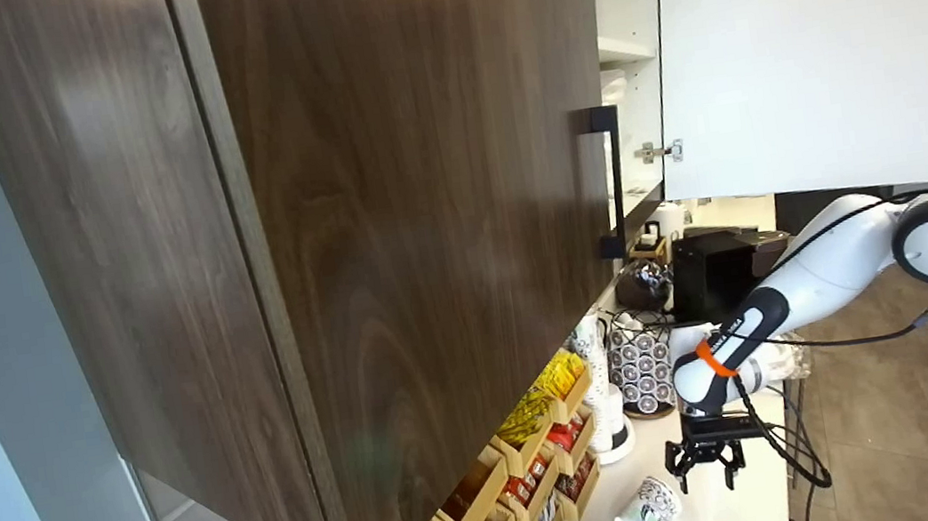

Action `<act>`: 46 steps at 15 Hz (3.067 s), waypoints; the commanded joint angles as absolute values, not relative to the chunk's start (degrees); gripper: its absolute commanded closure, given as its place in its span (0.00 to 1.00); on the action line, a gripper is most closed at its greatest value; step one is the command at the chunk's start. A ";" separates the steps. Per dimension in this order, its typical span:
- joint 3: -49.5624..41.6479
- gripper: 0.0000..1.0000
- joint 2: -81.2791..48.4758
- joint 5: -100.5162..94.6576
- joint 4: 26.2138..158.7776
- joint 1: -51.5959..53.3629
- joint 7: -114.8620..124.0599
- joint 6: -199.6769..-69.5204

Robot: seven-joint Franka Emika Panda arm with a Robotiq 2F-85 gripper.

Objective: Pick up the paper cup on the right and put it on the paper cup on the left, flip the stacked paper cups over, pick up the stacked paper cups and put them the right way up on the bottom shelf of the open upper cabinet

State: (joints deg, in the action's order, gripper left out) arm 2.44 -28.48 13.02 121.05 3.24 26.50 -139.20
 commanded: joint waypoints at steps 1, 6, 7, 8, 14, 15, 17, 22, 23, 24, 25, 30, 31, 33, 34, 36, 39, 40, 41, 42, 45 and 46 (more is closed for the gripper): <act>3.84 0.00 -32.08 23.79 119.11 -0.61 24.16 -140.29; 6.57 0.00 -37.08 39.44 115.93 -5.59 20.52 -139.37; 6.98 0.00 -38.09 42.71 115.32 -6.22 19.68 -139.07; 7.46 0.00 -39.18 45.62 114.47 -6.79 18.43 -137.99; 7.46 0.00 -43.63 56.86 111.31 -7.20 11.91 -131.62; 7.11 0.03 -43.80 57.62 111.09 -7.00 11.39 -130.03; 6.43 0.28 -44.02 58.76 110.72 -6.51 10.96 -127.57; 5.34 0.61 -43.53 60.94 110.48 -6.07 8.86 -124.26; 5.25 0.69 -43.55 61.34 110.32 -6.13 8.37 -123.66; 5.09 0.76 -43.57 61.67 110.23 -6.05 8.04 -123.22; 5.00 0.83 -43.60 62.03 110.15 -6.03 7.61 -122.95; 3.91 1.00 -40.17 62.38 112.64 -4.51 6.01 -124.73; 3.62 0.97 -38.73 61.97 113.50 -3.97 5.88 -125.29; 2.73 0.97 -34.85 60.60 115.74 -2.14 6.24 -127.14; 2.06 0.97 -32.28 59.23 117.33 -0.65 6.85 -128.69; 0.95 0.97 -27.38 56.35 120.48 2.14 8.66 -132.69; 0.05 0.98 -19.65 49.64 125.89 5.75 12.53 -138.93; -0.19 0.98 -17.32 46.28 127.57 6.76 14.36 -140.70; -0.43 0.98 -14.72 42.51 129.57 7.72 16.60 -142.29; -0.64 0.97 -12.29 38.39 131.43 8.61 19.45 -143.91; -2.18 0.98 -6.20 23.95 136.23 11.68 28.94 -146.61; -3.52 0.98 -4.64 19.15 137.78 13.21 31.93 -147.45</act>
